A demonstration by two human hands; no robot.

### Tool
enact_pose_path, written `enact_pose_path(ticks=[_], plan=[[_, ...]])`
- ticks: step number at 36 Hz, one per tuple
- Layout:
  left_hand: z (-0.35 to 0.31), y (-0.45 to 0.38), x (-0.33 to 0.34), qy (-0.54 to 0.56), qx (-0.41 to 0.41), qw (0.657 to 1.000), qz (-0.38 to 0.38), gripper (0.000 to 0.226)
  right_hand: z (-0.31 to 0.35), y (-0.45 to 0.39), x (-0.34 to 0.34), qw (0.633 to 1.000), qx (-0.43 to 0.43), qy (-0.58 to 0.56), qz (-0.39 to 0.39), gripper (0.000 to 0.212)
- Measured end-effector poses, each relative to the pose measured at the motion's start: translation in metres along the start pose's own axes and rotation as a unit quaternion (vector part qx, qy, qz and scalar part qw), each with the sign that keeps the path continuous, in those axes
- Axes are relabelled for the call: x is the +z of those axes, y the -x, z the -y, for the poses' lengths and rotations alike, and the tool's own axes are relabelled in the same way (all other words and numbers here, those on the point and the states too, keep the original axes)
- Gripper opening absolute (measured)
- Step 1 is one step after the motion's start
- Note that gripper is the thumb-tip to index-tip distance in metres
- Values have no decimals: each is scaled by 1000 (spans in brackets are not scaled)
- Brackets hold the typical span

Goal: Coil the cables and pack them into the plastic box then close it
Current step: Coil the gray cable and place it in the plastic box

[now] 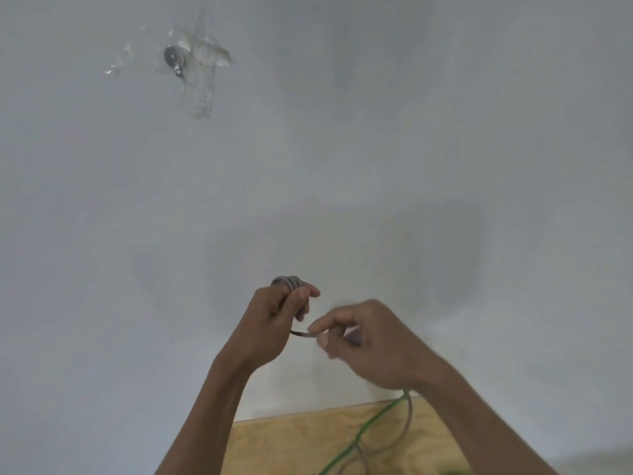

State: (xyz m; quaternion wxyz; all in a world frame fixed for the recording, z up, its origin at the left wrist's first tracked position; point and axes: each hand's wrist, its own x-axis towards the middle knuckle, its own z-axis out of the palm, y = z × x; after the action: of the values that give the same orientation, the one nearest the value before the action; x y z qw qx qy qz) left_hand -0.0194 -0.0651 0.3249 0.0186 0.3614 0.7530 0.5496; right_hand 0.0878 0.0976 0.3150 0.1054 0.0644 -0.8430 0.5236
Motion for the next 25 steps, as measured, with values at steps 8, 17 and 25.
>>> enact_pose_path(ticks=[8, 17, 25], plan=[[-15, 31, 24, 244, -103, 958, 106, 58, 18, -34, -46, 993, -81, -64, -55, 9], [-39, 28, 41, 419, -39, 901, 101, 39, -20, -16, 4, 951, -15, -303, -66, 16], [-32, -7, 10, 237, 26, 970, -45, 36, -20, 5, 35, 983, 35, -178, -41, 16]])
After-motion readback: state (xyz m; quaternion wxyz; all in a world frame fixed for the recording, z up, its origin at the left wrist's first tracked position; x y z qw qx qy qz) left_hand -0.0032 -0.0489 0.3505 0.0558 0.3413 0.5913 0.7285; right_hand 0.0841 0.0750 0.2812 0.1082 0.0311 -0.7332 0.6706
